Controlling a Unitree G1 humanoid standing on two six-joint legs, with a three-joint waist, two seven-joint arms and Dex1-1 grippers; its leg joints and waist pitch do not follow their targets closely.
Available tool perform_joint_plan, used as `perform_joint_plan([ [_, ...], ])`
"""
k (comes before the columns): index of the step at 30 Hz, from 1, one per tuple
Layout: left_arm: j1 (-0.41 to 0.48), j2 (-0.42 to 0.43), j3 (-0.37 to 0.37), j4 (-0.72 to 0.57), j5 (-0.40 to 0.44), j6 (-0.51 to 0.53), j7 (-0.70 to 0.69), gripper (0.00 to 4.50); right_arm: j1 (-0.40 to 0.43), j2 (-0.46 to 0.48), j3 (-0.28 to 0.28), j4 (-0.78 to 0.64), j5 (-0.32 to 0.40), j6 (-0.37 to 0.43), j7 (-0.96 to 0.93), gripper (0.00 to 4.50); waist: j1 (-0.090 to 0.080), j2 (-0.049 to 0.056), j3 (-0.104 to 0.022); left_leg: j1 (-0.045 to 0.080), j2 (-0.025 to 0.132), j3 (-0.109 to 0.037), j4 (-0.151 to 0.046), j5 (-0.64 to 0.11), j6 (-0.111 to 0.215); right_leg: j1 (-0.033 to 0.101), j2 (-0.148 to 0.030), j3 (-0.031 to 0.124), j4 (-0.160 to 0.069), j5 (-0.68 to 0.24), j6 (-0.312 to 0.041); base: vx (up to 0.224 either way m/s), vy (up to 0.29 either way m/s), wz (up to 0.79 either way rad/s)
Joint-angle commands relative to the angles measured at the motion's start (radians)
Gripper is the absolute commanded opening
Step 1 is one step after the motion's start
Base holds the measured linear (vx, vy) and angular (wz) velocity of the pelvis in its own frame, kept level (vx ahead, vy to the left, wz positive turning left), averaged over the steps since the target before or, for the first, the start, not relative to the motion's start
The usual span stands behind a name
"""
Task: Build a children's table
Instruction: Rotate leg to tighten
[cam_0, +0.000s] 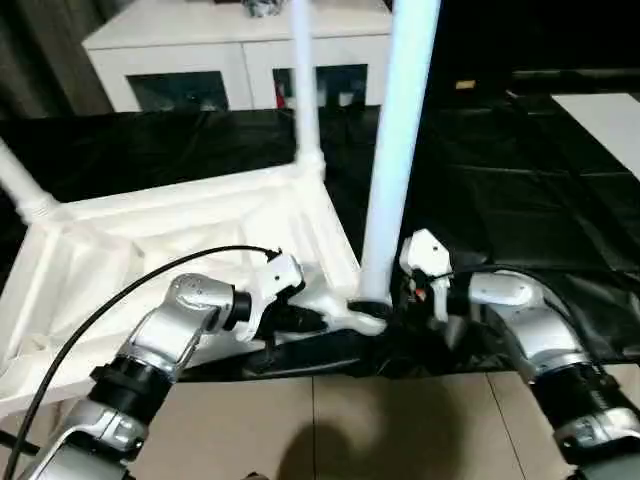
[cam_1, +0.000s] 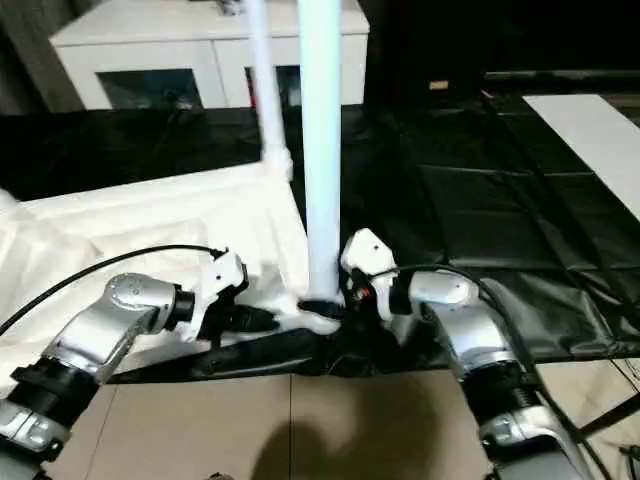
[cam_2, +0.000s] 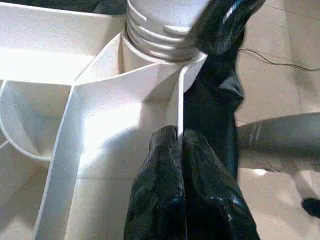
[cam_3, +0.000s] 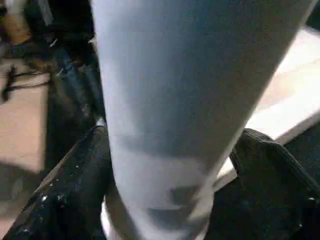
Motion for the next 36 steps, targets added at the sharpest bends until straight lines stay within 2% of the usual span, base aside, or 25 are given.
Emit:
perform_joint_plan([
  [1, -0.009, 0.017, 0.007, -0.051, -0.034, 0.006, -0.051, 0.00, 0.008, -0.026, 0.012, -0.005, -0.011, 0.032, 0.031, 3.80, -0.003, -0.013, -0.064, 0.017, 0.017, 0.003, -0.070, -0.223, 0.079, 0.053, -0.040, 0.040, -0.069, -0.194, -0.238, 0.000, 0.000, 0.00],
  [2, -0.012, 0.014, 0.010, -0.044, -0.033, 0.003, -0.049, 0.00, 0.008, -0.027, 0.015, -0.002, -0.015, 0.030, 0.041, 3.80, -0.001, -0.004, -0.064, 0.014, 0.016, 0.000, -0.071, -0.216, 0.075, 0.055, -0.041, 0.039, -0.067, -0.197, -0.234, 0.000, 0.000, 0.00],
  [5, -0.018, 0.008, 0.014, -0.035, -0.029, 0.006, -0.044, 0.00, 0.008, -0.027, 0.024, 0.004, -0.022, 0.028, 0.052, 3.80, 0.000, -0.014, -0.065, 0.014, 0.014, 0.002, -0.069, -0.205, 0.074, 0.054, -0.040, 0.043, -0.068, -0.190, -0.234, 0.000, 0.000, 0.00],
  [10, -0.028, -0.001, 0.019, -0.035, -0.031, 0.021, -0.030, 0.00, -0.011, 0.004, 0.021, 0.037, -0.031, 0.026, 0.008, 3.80, 0.001, -0.012, -0.067, 0.011, 0.013, 0.000, -0.069, -0.188, 0.076, 0.055, -0.039, 0.042, -0.067, -0.186, -0.230, 0.000, 0.000, 0.00],
  [12, -0.030, -0.002, 0.018, -0.034, -0.031, 0.021, -0.028, 0.00, -0.019, 0.015, 0.017, 0.052, -0.034, 0.024, -0.008, 3.80, 0.001, -0.014, -0.067, 0.011, 0.013, 0.000, -0.069, -0.188, 0.076, 0.055, -0.040, 0.042, -0.067, -0.182, -0.232, 0.000, 0.000, 0.00],
  [13, -0.031, -0.003, 0.018, -0.034, -0.031, 0.021, -0.028, 0.00, -0.023, 0.021, 0.014, 0.059, -0.035, 0.023, -0.015, 3.54, 0.001, -0.014, -0.067, 0.011, 0.013, 0.000, -0.069, -0.190, 0.074, 0.054, -0.039, 0.042, -0.067, -0.187, -0.230, 0.000, 0.000, 0.00],
  [14, -0.031, -0.004, 0.021, -0.034, -0.031, 0.022, -0.027, 0.00, -0.028, 0.030, 0.009, 0.069, -0.032, 0.019, -0.022, 3.45, -0.001, -0.018, -0.066, 0.010, 0.013, 0.000, -0.070, -0.190, 0.074, 0.056, -0.040, 0.041, -0.067, -0.191, -0.228, 0.000, 0.000, 0.00],
  [17, -0.031, -0.004, 0.024, -0.030, -0.031, 0.019, -0.028, 0.00, -0.033, 0.044, -0.002, 0.081, -0.025, 0.019, -0.023, 3.41, -0.003, -0.015, -0.066, 0.010, 0.013, 0.000, -0.070, -0.192, 0.073, 0.055, -0.040, 0.042, -0.068, -0.202, -0.224, 0.000, 0.000, 0.00],
  [18, -0.030, -0.004, 0.024, -0.029, -0.030, 0.018, -0.028, 0.00, -0.035, 0.048, -0.004, 0.085, -0.022, 0.019, -0.024, 3.13, -0.004, -0.015, -0.066, 0.010, 0.013, 0.000, -0.069, -0.191, 0.073, 0.054, -0.039, 0.042, -0.068, -0.199, -0.225, 0.000, 0.000, 0.00],
  [19, -0.027, -0.005, 0.024, -0.027, -0.031, 0.020, -0.028, 0.00, -0.032, 0.054, -0.003, 0.093, -0.021, 0.018, -0.024, 3.05, -0.005, -0.011, -0.066, 0.011, 0.013, -0.001, -0.070, -0.196, 0.072, 0.054, -0.040, 0.041, -0.068, -0.198, -0.229, 0.000, 0.000, 0.00],
  [20, -0.023, -0.007, 0.019, -0.026, -0.030, 0.025, -0.029, 0.00, -0.026, 0.057, 0.000, 0.100, -0.024, 0.011, -0.024, 3.01, -0.008, -0.021, -0.066, 0.009, 0.012, 0.000, -0.070, -0.193, 0.073, 0.056, -0.039, 0.042, -0.068, -0.190, -0.228, 0.000, 0.000, 0.00],
  [24, -0.012, -0.015, 0.017, -0.030, -0.028, 0.030, -0.012, 0.00, -0.009, 0.074, -0.004, 0.104, -0.017, 0.005, -0.036, 2.77, -0.010, -0.021, -0.065, 0.009, 0.013, -0.001, -0.070, -0.182, 0.079, 0.056, -0.041, 0.042, -0.066, -0.189, -0.232, 0.000, 0.000, 0.00],
  [27, -0.009, -0.041, 0.030, -0.020, -0.020, 0.035, 0.042, 0.00, -0.006, 0.108, -0.027, 0.113, -0.017, 0.007, -0.102, 2.75, -0.013, -0.020, -0.065, 0.011, 0.013, 0.000, -0.071, -0.186, 0.073, 0.054, -0.040, 0.043, -0.068, -0.186, -0.232, 0.000, 0.000, 0.00],
  [28, -0.014, -0.055, 0.029, -0.002, -0.006, 0.034, 0.073, 0.00, -0.012, 0.128, -0.046, 0.125, -0.019, 0.014, -0.154, 2.74, -0.015, -0.021, -0.065, 0.010, 0.012, 0.000, -0.071, -0.190, 0.070, 0.055, -0.040, 0.043, -0.067, -0.190, -0.231, 0.000, 0.000, 0.00],
  [29, -0.023, -0.076, 0.028, 0.025, 0.012, 0.027, 0.111, 0.00, -0.019, 0.153, -0.067, 0.139, -0.025, 0.019, -0.225, 2.74, -0.017, -0.017, -0.063, 0.010, 0.011, 0.000, -0.072, -0.194, 0.064, 0.054, -0.041, 0.043, -0.070, -0.205, -0.227, 0.000, 0.000, 0.00],
  [30, -0.029, -0.089, 0.028, 0.043, 0.024, 0.023, 0.138, 0.00, -0.024, 0.171, -0.082, 0.150, -0.029, 0.021, -0.273, 2.74, -0.019, -0.019, -0.063, 0.010, 0.010, 0.001, -0.072, -0.198, 0.061, 0.053, -0.040, 0.043, -0.074, -0.216, -0.223, 0.000, 0.000, 0.00],
  [31, -0.054, -0.136, 0.046, 0.095, 0.041, 0.031, 0.229, 0.00, -0.035, 0.212, -0.115, 0.174, -0.033, 0.036, -0.391, 2.74, -0.021, -0.019, -0.064, 0.012, 0.009, 0.001, -0.072, -0.196, 0.050, 0.052, -0.038, 0.044, -0.073, -0.220, -0.217, 0.000, 0.000, 0.00],
  [32, -0.085, -0.187, 0.072, 0.154, 0.053, 0.046, 0.336, 0.00, -0.043, 0.251, -0.143, 0.193, -0.038, 0.055, -0.506, 2.74, -0.023, -0.025, -0.061, 0.015, 0.009, 0.000, -0.075, -0.208, 0.037, 0.051, -0.038, 0.043, -0.077, -0.243, -0.212, 0.000, 0.000, 0.00],
  [34, -0.110, -0.227, 0.095, 0.199, 0.060, 0.058, 0.422, 0.00, -0.050, 0.288, -0.167, 0.209, -0.049, 0.071, -0.620, 2.73, -0.021, -0.026, -0.063, 0.018, 0.007, -0.001, -0.075, -0.210, 0.024, 0.051, -0.040, 0.045, -0.079, -0.265, -0.201, 0.000, 0.000, 0.00],
  [36, -0.125, -0.244, 0.104, 0.226, 0.062, 0.063, 0.458, 0.00, -0.054, 0.303, -0.175, 0.219, -0.055, 0.074, -0.669, 2.73, -0.021, -0.026, -0.062, 0.010, 0.005, -0.001, -0.076, -0.211, 0.028, 0.055, -0.042, 0.044, -0.081, -0.276, -0.188, 0.000, 0.000, 0.00],
])
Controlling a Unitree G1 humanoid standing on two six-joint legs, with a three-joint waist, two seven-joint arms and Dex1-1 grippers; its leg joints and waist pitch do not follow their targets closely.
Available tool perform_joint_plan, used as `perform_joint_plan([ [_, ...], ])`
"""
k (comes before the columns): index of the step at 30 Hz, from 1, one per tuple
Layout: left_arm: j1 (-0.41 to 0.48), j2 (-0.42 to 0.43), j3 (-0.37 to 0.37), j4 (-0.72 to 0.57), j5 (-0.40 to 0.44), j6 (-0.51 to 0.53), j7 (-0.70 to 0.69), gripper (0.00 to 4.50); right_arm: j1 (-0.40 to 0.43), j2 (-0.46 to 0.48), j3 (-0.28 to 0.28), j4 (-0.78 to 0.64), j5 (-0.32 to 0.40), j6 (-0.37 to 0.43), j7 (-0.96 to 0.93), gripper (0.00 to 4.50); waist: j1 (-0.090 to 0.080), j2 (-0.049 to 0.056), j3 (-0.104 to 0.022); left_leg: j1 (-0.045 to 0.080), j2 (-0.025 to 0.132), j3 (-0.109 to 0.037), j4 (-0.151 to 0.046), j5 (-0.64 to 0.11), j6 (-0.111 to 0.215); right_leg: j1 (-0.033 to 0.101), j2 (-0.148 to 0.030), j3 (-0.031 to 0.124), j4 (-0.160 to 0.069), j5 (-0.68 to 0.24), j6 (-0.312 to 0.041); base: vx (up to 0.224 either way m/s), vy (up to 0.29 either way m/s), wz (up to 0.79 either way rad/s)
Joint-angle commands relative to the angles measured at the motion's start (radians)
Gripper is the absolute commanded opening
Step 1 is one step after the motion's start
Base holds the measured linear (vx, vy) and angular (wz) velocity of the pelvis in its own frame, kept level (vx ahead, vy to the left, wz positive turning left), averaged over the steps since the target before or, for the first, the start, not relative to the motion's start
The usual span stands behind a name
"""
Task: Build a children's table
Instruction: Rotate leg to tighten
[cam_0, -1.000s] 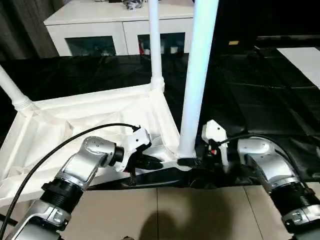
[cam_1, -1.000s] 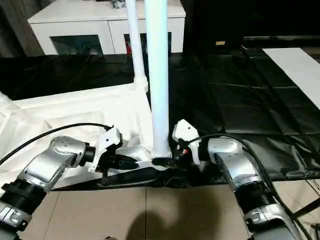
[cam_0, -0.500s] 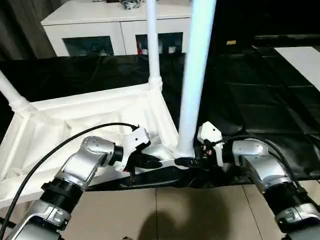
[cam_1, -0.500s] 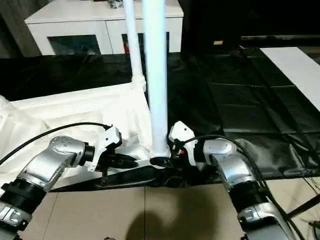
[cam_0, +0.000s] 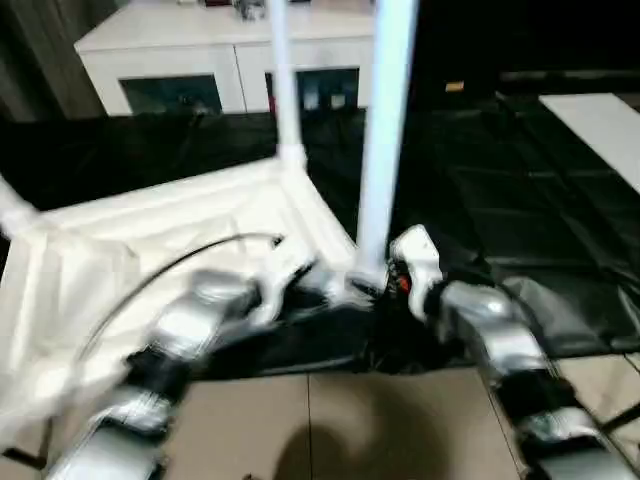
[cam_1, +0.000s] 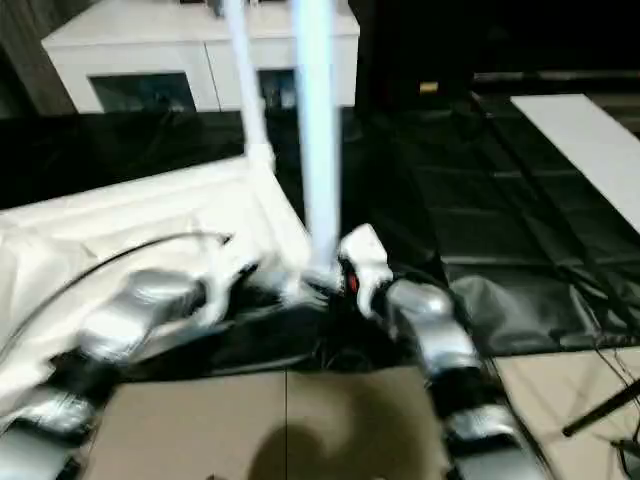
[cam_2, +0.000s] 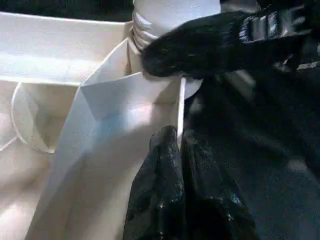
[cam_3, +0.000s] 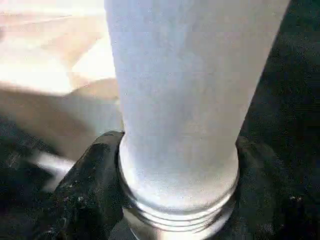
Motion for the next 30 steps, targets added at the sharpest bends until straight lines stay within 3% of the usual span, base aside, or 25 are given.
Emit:
perform_joint_plan([
  [1, -0.026, -0.030, 0.040, 0.063, -0.006, 0.013, 0.114, 0.00, -0.017, 0.043, -0.017, 0.039, 0.012, 0.023, -0.100, 2.73, 0.003, -0.015, -0.065, 0.011, 0.009, -0.001, -0.075, -0.205, 0.031, 0.052, -0.044, 0.032, -0.082, -0.268, -0.182, 0.000, 0.000, 0.00],
  [2, -0.070, -0.078, 0.082, 0.153, -0.016, -0.004, 0.231, 0.00, -0.045, 0.083, -0.047, 0.106, 0.000, 0.022, -0.257, 2.73, 0.000, -0.004, -0.065, 0.012, 0.005, 0.000, -0.073, -0.200, 0.026, 0.046, -0.042, 0.033, -0.083, -0.250, -0.191, 0.000, 0.000, 0.00],
  [5, -0.115, -0.117, 0.113, 0.240, -0.002, -0.053, 0.332, 0.00, -0.084, 0.132, -0.065, 0.175, -0.008, 0.004, -0.372, 2.73, 0.000, -0.007, -0.066, 0.014, 0.003, 0.000, -0.074, -0.214, 0.018, 0.047, -0.041, 0.031, -0.085, -0.246, -0.193, 0.000, 0.000, 0.00],
  [6, -0.128, -0.126, 0.119, 0.261, 0.004, -0.074, 0.347, 0.00, -0.099, 0.149, -0.057, 0.198, -0.019, -0.004, -0.381, 2.73, 0.004, -0.004, -0.067, 0.014, 0.003, -0.002, -0.074, -0.219, 0.024, 0.051, -0.043, 0.030, -0.084, -0.246, -0.191, 0.000, 0.000, 0.00],
  [8, -0.144, -0.133, 0.111, 0.279, 0.019, -0.093, 0.345, 0.00, -0.115, 0.177, -0.058, 0.221, -0.018, -0.021, -0.364, 2.73, 0.005, -0.009, -0.069, 0.009, 0.003, -0.002, -0.073, -0.209, 0.044, 0.053, -0.044, 0.030, -0.083, -0.218, -0.189, 0.000, 0.000, 0.00],
  [9, -0.141, -0.130, 0.105, 0.267, 0.023, -0.100, 0.325, 0.00, -0.118, 0.185, -0.060, 0.218, -0.015, -0.035, -0.345, 2.73, 0.005, -0.009, -0.069, 0.009, 0.004, -0.002, -0.073, -0.207, 0.048, 0.053, -0.045, 0.030, -0.083, -0.213, -0.189, 0.000, 0.000, 0.00],
  [12, -0.097, -0.078, 0.022, 0.196, 0.060, -0.139, 0.189, 0.00, -0.098, 0.160, -0.036, 0.155, -0.039, -0.083, -0.307, 3.43, 0.009, -0.005, -0.071, 0.007, 0.008, -0.004, -0.073, -0.188, 0.065, 0.055, -0.047, 0.029, -0.079, -0.185, -0.197, 0.000, 0.000, 0.00],
  [13, -0.090, -0.062, -0.006, 0.192, 0.077, -0.161, 0.153, 0.00, -0.099, 0.150, -0.032, 0.152, -0.047, -0.092, -0.312, 3.45, 0.006, -0.007, -0.072, -0.001, 0.008, -0.004, -0.073, -0.168, 0.072, 0.060, -0.046, 0.029, -0.074, -0.150, -0.199, 0.000, 0.000, 0.00],
  [16, -0.070, -0.026, -0.042, 0.174, 0.081, -0.177, 0.072, 0.00, -0.101, 0.121, -0.040, 0.145, -0.045, -0.099, -0.304, 3.77, -0.003, -0.009, -0.070, 0.003, 0.008, -0.003, -0.074, -0.177, 0.068, 0.059, -0.046, 0.028, -0.075, -0.166, -0.203, 0.000, 0.000, 0.00],
  [19, -0.032, 0.033, -0.068, 0.118, 0.071, -0.187, -0.040, 0.00, -0.077, 0.074, -0.046, 0.078, -0.006, -0.054, -0.193, 3.90, -0.003, -0.006, -0.072, 0.006, 0.012, -0.002, -0.070, -0.151, 0.085, 0.059, -0.043, 0.031, -0.067, -0.105, -0.226, 0.000, 0.000, 0.00],
  [20, -0.025, 0.047, -0.071, 0.105, 0.067, -0.192, -0.068, 0.00, -0.064, 0.051, -0.027, 0.048, -0.006, -0.044, -0.137, 3.90, -0.002, -0.013, -0.072, 0.007, 0.012, 0.001, -0.069, -0.144, 0.090, 0.057, -0.042, 0.032, -0.065, -0.089, -0.231, 0.000, 0.000, 0.00],
  [21, -0.014, 0.069, -0.067, 0.086, 0.053, -0.202, -0.119, 0.00, -0.034, 0.009, 0.006, -0.013, 0.008, -0.025, -0.009, 3.90, 0.003, -0.010, -0.071, 0.007, 0.013, 0.000, -0.070, -0.147, 0.099, 0.059, -0.041, 0.030, -0.064, -0.084, -0.236, 0.000, 0.000, 0.00],
  [22, -0.014, 0.069, -0.067, 0.086, 0.053, -0.202, -0.119, 0.00, -0.034, 0.009, 0.006, -0.013, 0.008, -0.025, -0.009, 3.90, 0.007, -0.010, -0.071, 0.007, 0.015, 0.000, -0.069, -0.148, 0.105, 0.059, -0.044, 0.032, -0.063, -0.080, -0.235, 0.000, 0.000, 0.00],
  [24, -0.002, 0.093, -0.065, 0.060, 0.038, -0.222, -0.171, 0.00, 0.000, -0.037, 0.028, -0.076, 0.039, 0.001, 0.121, 3.90, 0.010, -0.015, -0.069, 0.011, 0.015, 0.002, -0.071, -0.171, 0.098, 0.056, -0.042, 0.033, -0.065, -0.111, -0.235, 0.000, 0.000, 0.00],
  [26, 0.008, 0.120, -0.066, 0.036, 0.023, -0.236, -0.224, 0.00, 0.031, -0.099, 0.070, -0.123, 0.048, -0.004, 0.249, 3.90, 0.013, -0.004, -0.066, 0.012, 0.019, 0.001, -0.073, -0.191, 0.084, 0.054, -0.043, 0.034, -0.067, -0.136, -0.228, 0.000, 0.000, 0.00],
  [30, 0.032, 0.186, -0.092, -0.027, 0.015, -0.254, -0.330, 0.00, 0.081, -0.223, 0.159, -0.190, 0.040, -0.037, 0.483, 3.90, 0.013, -0.009, -0.065, 0.009, 0.020, 0.001, -0.074, -0.215, 0.077, 0.057, -0.043, 0.035, -0.067, -0.136, -0.228, 0.000, 0.000, 0.00],
])
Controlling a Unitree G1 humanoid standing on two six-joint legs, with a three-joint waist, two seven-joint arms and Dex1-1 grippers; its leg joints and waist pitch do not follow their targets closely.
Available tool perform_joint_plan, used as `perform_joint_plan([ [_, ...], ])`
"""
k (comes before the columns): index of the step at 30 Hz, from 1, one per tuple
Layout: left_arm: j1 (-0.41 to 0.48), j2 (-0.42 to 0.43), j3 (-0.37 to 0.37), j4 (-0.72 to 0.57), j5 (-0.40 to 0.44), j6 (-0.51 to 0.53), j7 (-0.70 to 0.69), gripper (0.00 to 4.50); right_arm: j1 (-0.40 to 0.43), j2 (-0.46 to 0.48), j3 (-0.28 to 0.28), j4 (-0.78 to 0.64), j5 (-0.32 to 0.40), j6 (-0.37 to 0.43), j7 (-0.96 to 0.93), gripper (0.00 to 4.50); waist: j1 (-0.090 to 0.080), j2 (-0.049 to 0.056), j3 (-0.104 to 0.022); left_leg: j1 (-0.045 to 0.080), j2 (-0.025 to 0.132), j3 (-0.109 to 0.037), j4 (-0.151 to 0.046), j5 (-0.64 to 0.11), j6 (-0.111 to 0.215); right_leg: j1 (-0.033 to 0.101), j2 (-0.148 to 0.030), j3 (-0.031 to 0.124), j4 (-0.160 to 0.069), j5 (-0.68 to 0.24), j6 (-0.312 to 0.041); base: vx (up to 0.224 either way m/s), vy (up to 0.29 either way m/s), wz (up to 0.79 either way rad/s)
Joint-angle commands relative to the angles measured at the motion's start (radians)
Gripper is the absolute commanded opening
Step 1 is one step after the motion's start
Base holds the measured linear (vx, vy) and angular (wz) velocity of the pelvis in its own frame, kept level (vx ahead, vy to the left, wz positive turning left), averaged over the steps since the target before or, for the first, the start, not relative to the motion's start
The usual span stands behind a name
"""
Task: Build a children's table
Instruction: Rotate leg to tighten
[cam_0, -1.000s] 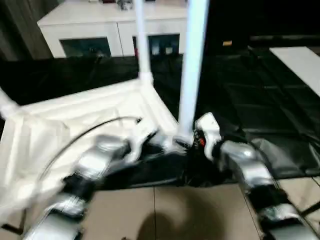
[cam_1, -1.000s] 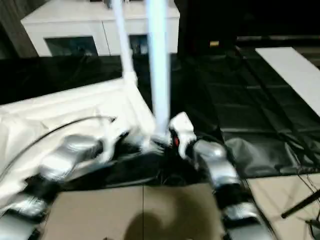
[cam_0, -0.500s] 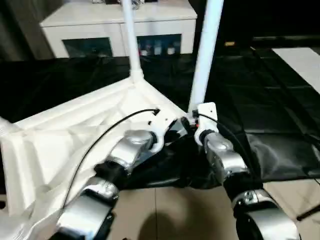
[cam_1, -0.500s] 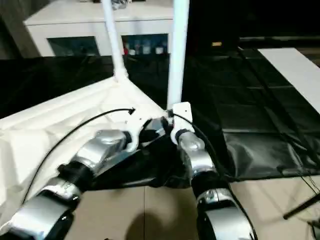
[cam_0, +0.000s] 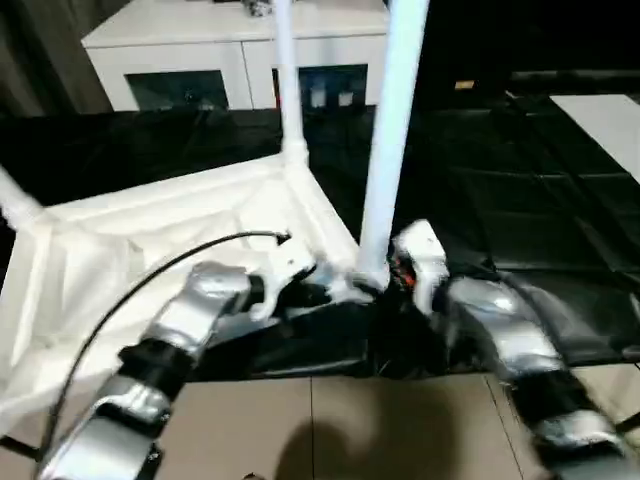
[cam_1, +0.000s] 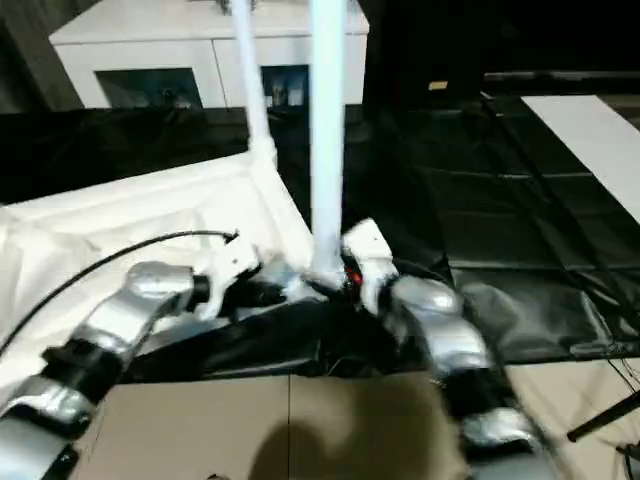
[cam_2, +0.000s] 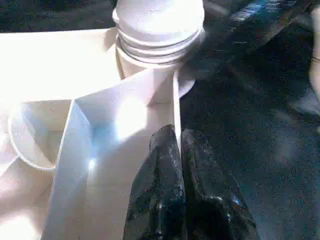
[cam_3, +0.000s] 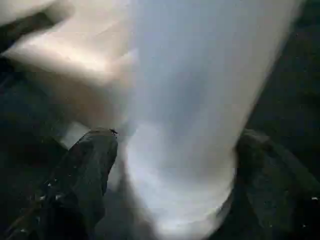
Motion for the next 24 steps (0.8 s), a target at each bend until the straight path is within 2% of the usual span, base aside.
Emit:
perform_joint_plan([
  [1, 0.011, 0.037, -0.033, -0.053, 0.001, -0.012, -0.080, 0.00, 0.016, -0.042, 0.049, -0.054, -0.003, -0.019, 0.128, 3.90, 0.002, -0.011, -0.065, 0.010, 0.018, 0.000, -0.071, -0.212, 0.078, 0.061, -0.043, 0.033, -0.066, -0.137, -0.233, 0.000, 0.000, 0.00],
  [3, 0.018, 0.054, -0.032, -0.073, -0.004, -0.012, -0.114, 0.00, 0.021, -0.064, 0.056, -0.075, -0.004, -0.011, 0.168, 3.90, 0.001, -0.013, -0.062, 0.008, 0.018, 0.001, -0.073, -0.218, 0.081, 0.060, -0.044, 0.034, -0.067, -0.161, -0.232, 0.000, 0.000, 0.00],
  [4, 0.020, 0.057, -0.030, -0.077, -0.004, -0.013, -0.123, 0.00, 0.023, -0.068, 0.055, -0.083, -0.003, -0.004, 0.177, 3.90, 0.000, -0.012, -0.061, 0.011, 0.018, 0.001, -0.073, -0.228, 0.079, 0.056, -0.043, 0.034, -0.071, -0.189, -0.231, 0.000, 0.000, 0.00],
  [5, 0.033, 0.080, -0.033, -0.107, -0.015, 0.001, -0.165, 0.00, 0.012, -0.069, 0.056, -0.072, -0.010, -0.011, 0.181, 3.90, 0.000, -0.004, -0.060, 0.013, 0.019, 0.001, -0.074, -0.242, 0.070, 0.053, -0.045, 0.035, -0.074, -0.215, -0.229, 0.000, 0.000, 0.00],
  [7, 0.039, 0.090, -0.034, -0.120, -0.022, 0.009, -0.182, 0.00, 0.003, -0.068, 0.058, -0.062, -0.014, -0.017, 0.179, 3.90, -0.002, -0.005, -0.060, 0.014, 0.019, 0.000, -0.077, -0.253, 0.059, 0.052, -0.042, 0.035, -0.075, -0.229, -0.230, 0.000, 0.000, 0.00],
  [10, 0.050, 0.102, -0.029, -0.142, -0.033, 0.023, -0.193, 0.00, -0.014, -0.060, 0.055, -0.048, 0.001, -0.014, 0.183, 3.90, -0.001, -0.004, -0.061, 0.016, 0.020, -0.001, -0.077, -0.252, 0.054, 0.051, -0.042, 0.035, -0.071, -0.212, -0.237, 0.000, 0.000, 0.00],
  [13, 0.054, 0.109, -0.029, -0.151, -0.038, 0.026, -0.199, 0.00, -0.020, -0.056, 0.062, -0.037, -0.002, -0.020, 0.191, 3.90, -0.002, -0.003, -0.063, 0.013, 0.019, -0.002, -0.076, -0.233, 0.055, 0.055, -0.041, 0.034, -0.067, -0.176, -0.241, 0.000, 0.000, 0.00],
  [19, 0.062, 0.112, -0.020, -0.163, -0.031, 0.028, -0.203, 0.00, -0.021, -0.039, 0.048, -0.040, 0.019, -0.006, 0.216, 3.90, -0.003, -0.006, -0.065, 0.012, 0.019, -0.001, -0.072, -0.206, 0.070, 0.056, -0.040, 0.034, -0.063, -0.133, -0.253, 0.000, 0.000, 0.00],
  [20, 0.061, 0.110, -0.019, -0.162, -0.031, 0.027, -0.202, 0.00, -0.022, -0.038, 0.047, -0.043, 0.026, 0.001, 0.227, 3.63, -0.002, -0.004, -0.065, 0.014, 0.019, 0.000, -0.072, -0.211, 0.070, 0.055, -0.040, 0.033, -0.064, -0.140, -0.254, 0.000, 0.000, 0.00],
  [24, 0.058, 0.105, -0.015, -0.153, -0.037, 0.032, -0.204, 0.00, -0.020, -0.032, 0.041, -0.049, 0.062, 0.018, 0.269, 3.50, 0.000, 0.000, -0.065, 0.015, 0.020, -0.001, -0.074, -0.230, 0.064, 0.056, -0.041, 0.033, -0.065, -0.156, -0.251, 0.000, 0.000, 0.00],
])
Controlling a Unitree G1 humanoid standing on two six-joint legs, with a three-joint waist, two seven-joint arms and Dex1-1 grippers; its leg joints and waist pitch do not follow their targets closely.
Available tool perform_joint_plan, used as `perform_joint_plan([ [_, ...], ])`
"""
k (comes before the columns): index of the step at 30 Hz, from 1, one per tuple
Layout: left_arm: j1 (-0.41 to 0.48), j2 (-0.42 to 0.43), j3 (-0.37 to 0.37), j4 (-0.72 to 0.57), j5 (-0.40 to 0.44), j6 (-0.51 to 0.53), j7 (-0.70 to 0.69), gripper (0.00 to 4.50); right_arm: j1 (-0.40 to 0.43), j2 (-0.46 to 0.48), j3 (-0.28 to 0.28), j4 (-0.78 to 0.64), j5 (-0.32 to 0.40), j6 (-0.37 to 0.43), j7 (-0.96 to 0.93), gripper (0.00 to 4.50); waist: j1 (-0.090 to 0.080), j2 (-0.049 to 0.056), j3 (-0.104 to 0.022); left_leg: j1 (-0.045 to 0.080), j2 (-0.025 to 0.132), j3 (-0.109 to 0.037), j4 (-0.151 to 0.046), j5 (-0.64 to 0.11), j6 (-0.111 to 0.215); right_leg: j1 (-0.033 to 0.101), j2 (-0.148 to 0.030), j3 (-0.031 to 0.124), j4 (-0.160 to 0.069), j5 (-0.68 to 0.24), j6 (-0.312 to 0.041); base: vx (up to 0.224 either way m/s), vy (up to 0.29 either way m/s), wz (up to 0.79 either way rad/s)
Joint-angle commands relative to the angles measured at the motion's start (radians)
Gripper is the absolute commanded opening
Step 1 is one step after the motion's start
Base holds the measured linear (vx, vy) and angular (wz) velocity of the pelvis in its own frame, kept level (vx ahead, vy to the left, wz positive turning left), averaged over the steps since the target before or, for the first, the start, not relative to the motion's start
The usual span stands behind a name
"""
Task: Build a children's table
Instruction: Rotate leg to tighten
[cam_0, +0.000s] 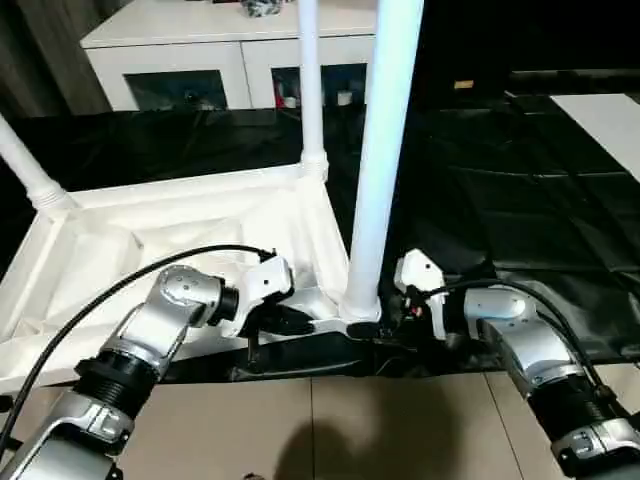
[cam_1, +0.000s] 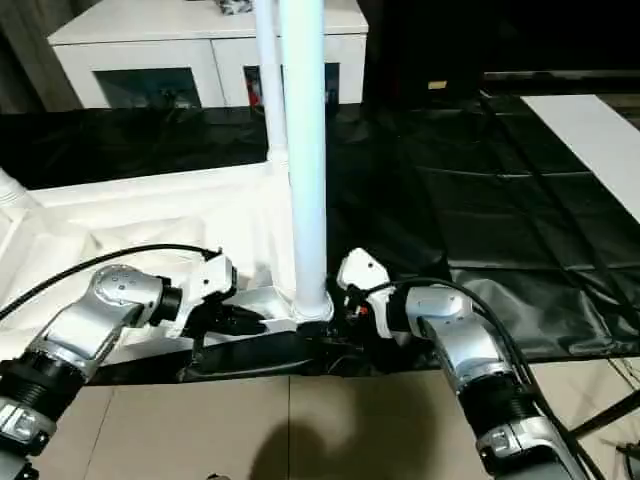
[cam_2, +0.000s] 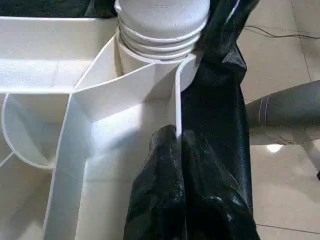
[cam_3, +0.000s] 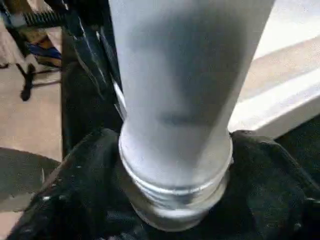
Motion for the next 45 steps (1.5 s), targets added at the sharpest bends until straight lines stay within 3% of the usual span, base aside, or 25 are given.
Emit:
perform_joint_plan([
  [1, -0.005, -0.003, 0.005, -0.020, -0.017, 0.004, -0.022, 0.00, -0.016, 0.003, -0.004, -0.010, 0.020, 0.012, 0.027, 3.38, 0.001, -0.002, -0.065, 0.015, 0.019, -0.001, -0.074, -0.235, 0.064, 0.055, -0.041, 0.033, -0.067, -0.159, -0.251, 0.000, 0.000, 0.00],
  [3, -0.007, -0.004, 0.004, -0.013, -0.007, 0.008, -0.004, 0.00, -0.015, -0.001, -0.001, -0.006, 0.020, 0.015, 0.042, 3.16, 0.003, -0.015, -0.065, 0.013, 0.018, -0.001, -0.073, -0.219, 0.065, 0.057, -0.042, 0.034, -0.065, -0.154, -0.251, 0.000, 0.000, 0.00],
  [9, 0.004, -0.002, 0.013, -0.027, -0.011, 0.017, 0.003, 0.00, -0.018, -0.004, 0.004, 0.011, 0.011, 0.012, 0.058, 2.70, 0.008, -0.011, -0.066, 0.012, 0.018, 0.000, -0.070, -0.192, 0.072, 0.055, -0.043, 0.034, -0.064, -0.152, -0.248, 0.000, 0.000, 0.00],
  [13, 0.012, 0.000, 0.013, -0.033, -0.016, 0.020, -0.005, 0.00, -0.019, -0.003, 0.006, 0.012, 0.013, 0.020, 0.062, 2.66, 0.008, -0.014, -0.067, 0.012, 0.018, 0.000, -0.069, -0.186, 0.075, 0.056, -0.043, 0.034, -0.063, -0.145, -0.248, 0.000, 0.000, 0.00],
  [15, 0.011, -0.003, 0.016, -0.030, -0.017, 0.020, -0.003, 0.00, -0.020, 0.001, 0.003, 0.016, 0.014, 0.021, 0.056, 2.65, 0.008, -0.011, -0.066, 0.013, 0.018, 0.001, -0.069, -0.188, 0.075, 0.055, -0.043, 0.034, -0.064, -0.158, -0.246, 0.000, 0.000, 0.00],
  [19, -0.034, -0.087, 0.056, 0.056, 0.002, 0.066, 0.162, 0.00, -0.063, 0.103, -0.084, 0.123, -0.006, 0.034, -0.226, 2.64, -0.001, -0.009, -0.064, 0.014, 0.014, 0.001, -0.071, -0.211, 0.052, 0.053, -0.043, 0.034, -0.069, -0.186, -0.245, 0.000, 0.000, 0.00],
  [22, -0.080, -0.159, 0.077, 0.133, 0.030, 0.097, 0.309, 0.00, -0.080, 0.196, -0.153, 0.164, -0.003, 0.065, -0.463, 2.64, -0.010, -0.009, -0.063, 0.013, 0.010, -0.002, -0.076, -0.224, 0.026, 0.054, -0.044, 0.033, -0.074, -0.248, -0.218, 0.000, 0.000, 0.00],
  [24, -0.109, -0.197, 0.096, 0.182, 0.039, 0.109, 0.401, 0.00, -0.089, 0.236, -0.170, 0.181, -0.011, 0.077, -0.561, 2.64, -0.013, -0.005, -0.064, 0.015, 0.011, -0.005, -0.077, -0.225, 0.013, 0.055, -0.045, 0.033, -0.075, -0.251, -0.207, 0.000, 0.000, 0.00],
  [25, -0.125, -0.219, 0.109, 0.209, 0.042, 0.115, 0.453, 0.00, -0.093, 0.254, -0.176, 0.189, -0.016, 0.084, -0.605, 2.64, -0.016, -0.008, -0.065, 0.014, 0.009, -0.003, -0.075, -0.222, 0.013, 0.053, -0.042, 0.033, -0.077, -0.239, -0.205, 0.000, 0.000, 0.00],
  [26, -0.147, -0.244, 0.125, 0.243, 0.047, 0.122, 0.523, 0.00, -0.100, 0.276, -0.181, 0.204, -0.033, 0.078, -0.677, 2.64, -0.017, -0.003, -0.068, 0.016, 0.008, -0.003, -0.072, -0.209, 0.014, 0.052, -0.043, 0.034, -0.074, -0.212, -0.214, 0.000, 0.000, 0.00],
  [27, -0.147, -0.244, 0.125, 0.243, 0.047, 0.122, 0.523, 0.00, -0.100, 0.276, -0.181, 0.204, -0.033, 0.078, -0.677, 2.64, -0.018, -0.005, -0.067, 0.014, 0.007, -0.002, -0.072, -0.204, 0.017, 0.053, -0.041, 0.034, -0.076, -0.200, -0.216, 0.000, 0.000, 0.00],
  [28, -0.161, -0.262, 0.136, 0.266, 0.049, 0.124, 0.570, 0.00, -0.108, 0.294, -0.189, 0.220, -0.040, 0.078, -0.729, 2.64, -0.015, -0.009, -0.070, 0.012, 0.006, -0.002, -0.070, -0.194, 0.029, 0.058, -0.043, 0.033, -0.074, -0.177, -0.218, 0.000, 0.000, 0.00],
  [29, -0.200, -0.303, 0.160, 0.326, 0.054, 0.118, 0.675, 0.00, -0.133, 0.345, -0.208, 0.268, -0.050, 0.060, -0.852, 2.64, -0.017, -0.003, -0.071, 0.010, 0.005, -0.002, -0.068, -0.170, 0.035, 0.057, -0.041, 0.034, -0.071, -0.139, -0.223, 0.000, 0.000, 0.00],
  [33, -0.229, -0.335, 0.176, 0.377, 0.062, 0.099, 0.744, 0.00, -0.161, 0.385, -0.210, 0.317, -0.077, 0.027, -0.945, 2.63, -0.019, 0.008, -0.070, 0.011, 0.005, -0.003, -0.069, -0.178, 0.037, 0.057, -0.042, 0.030, -0.072, -0.127, -0.232, 0.000, 0.000, 0.00],
  [35, -0.232, -0.342, 0.167, 0.381, 0.069, 0.081, 0.726, 0.00, -0.175, 0.398, -0.200, 0.325, -0.089, 0.000, -0.936, 2.63, -0.019, 0.004, -0.072, 0.009, 0.004, -0.004, -0.069, -0.188, 0.048, 0.062, -0.043, 0.028, -0.073, -0.126, -0.229, 0.000, 0.000, 0.00],
  [36, -0.227, -0.338, 0.161, 0.370, 0.071, 0.076, 0.705, 0.00, -0.174, 0.396, -0.197, 0.313, -0.090, -0.006, -0.919, 2.98, -0.018, 0.005, -0.072, 0.009, 0.004, -0.003, -0.068, -0.185, 0.052, 0.062, -0.042, 0.029, -0.073, -0.120, -0.229, 0.000, 0.000, 0.00],
  [38, -0.216, -0.329, 0.151, 0.354, 0.073, 0.067, 0.670, 0.00, -0.169, 0.388, -0.194, 0.292, -0.096, -0.013, -0.901, 3.19, -0.015, -0.006, -0.072, 0.009, 0.006, -0.003, -0.068, -0.171, 0.069, 0.063, -0.044, 0.029, -0.069, -0.108, -0.237, 0.000, 0.000, 0.00],
  [40, -0.203, -0.316, 0.137, 0.334, 0.076, 0.044, 0.629, 0.00, -0.165, 0.377, -0.189, 0.278, -0.102, -0.019, -0.887, 3.38, -0.014, -0.005, -0.071, 0.009, 0.008, -0.003, -0.068, -0.167, 0.077, 0.062, -0.045, 0.029, -0.071, -0.115, -0.237, 0.000, 0.000, 0.00],
  [42, -0.161, -0.268, 0.103, 0.274, 0.066, 0.022, 0.508, 0.00, -0.154, 0.327, -0.170, 0.244, -0.108, -0.019, -0.808, 3.43, -0.013, -0.015, -0.071, 0.003, 0.007, -0.003, -0.067, -0.147, 0.087, 0.068, -0.046, 0.029, -0.067, -0.106, -0.235, 0.000, 0.000, 0.00],
  [44, -0.146, -0.244, 0.090, 0.261, 0.060, 0.011, 0.455, 0.00, -0.153, 0.299, -0.159, 0.240, -0.111, -0.029, -0.763, 3.67, -0.022, -0.010, -0.071, -0.003, 0.008, -0.005, -0.067, -0.137, 0.092, 0.069, -0.045, 0.028, -0.063, -0.093, -0.231, 0.000, 0.000, 0.00],
  [45, -0.134, -0.224, 0.081, 0.247, 0.056, -0.012, 0.410, 0.00, -0.144, 0.273, -0.148, 0.222, -0.106, -0.028, -0.709, 3.67, -0.023, -0.024, -0.070, 0.003, 0.009, -0.001, -0.066, -0.148, 0.096, 0.064, -0.044, 0.030, -0.067, -0.096, -0.237, 0.000, 0.000, 0.00],
])
